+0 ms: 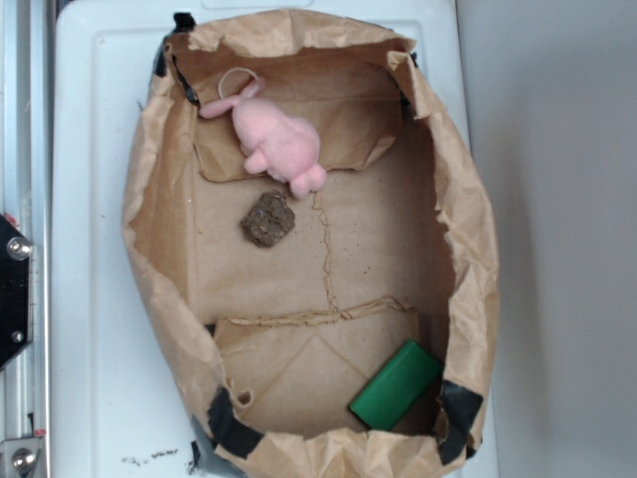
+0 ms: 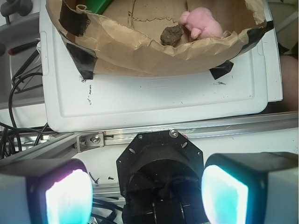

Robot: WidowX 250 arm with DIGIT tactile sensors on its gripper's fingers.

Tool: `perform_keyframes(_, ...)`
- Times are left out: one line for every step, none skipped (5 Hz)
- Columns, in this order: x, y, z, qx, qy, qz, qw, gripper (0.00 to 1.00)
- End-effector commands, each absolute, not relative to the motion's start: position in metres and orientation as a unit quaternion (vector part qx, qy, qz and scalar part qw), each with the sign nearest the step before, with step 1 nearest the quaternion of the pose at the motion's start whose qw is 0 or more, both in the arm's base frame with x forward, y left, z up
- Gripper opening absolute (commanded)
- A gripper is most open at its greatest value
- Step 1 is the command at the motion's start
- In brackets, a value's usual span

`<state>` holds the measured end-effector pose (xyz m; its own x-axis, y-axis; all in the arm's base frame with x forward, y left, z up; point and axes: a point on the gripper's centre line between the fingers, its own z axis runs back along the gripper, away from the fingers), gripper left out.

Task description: Grab the pink bunny.

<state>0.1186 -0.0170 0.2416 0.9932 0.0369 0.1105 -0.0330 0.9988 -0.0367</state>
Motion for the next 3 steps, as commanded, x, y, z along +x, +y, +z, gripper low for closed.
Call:
perform_keyframes(0.119,-0.017,0.242,-0.017,-0.056,0.018,0.998,1.0)
perform_keyframes(0.137,-0.013,0.239,-0.029,-0.063,0.022,0.997,1.0)
perform_keyframes(0.179,0.006,0.234,-0.02,-0.096,0.037,0.994,1.0)
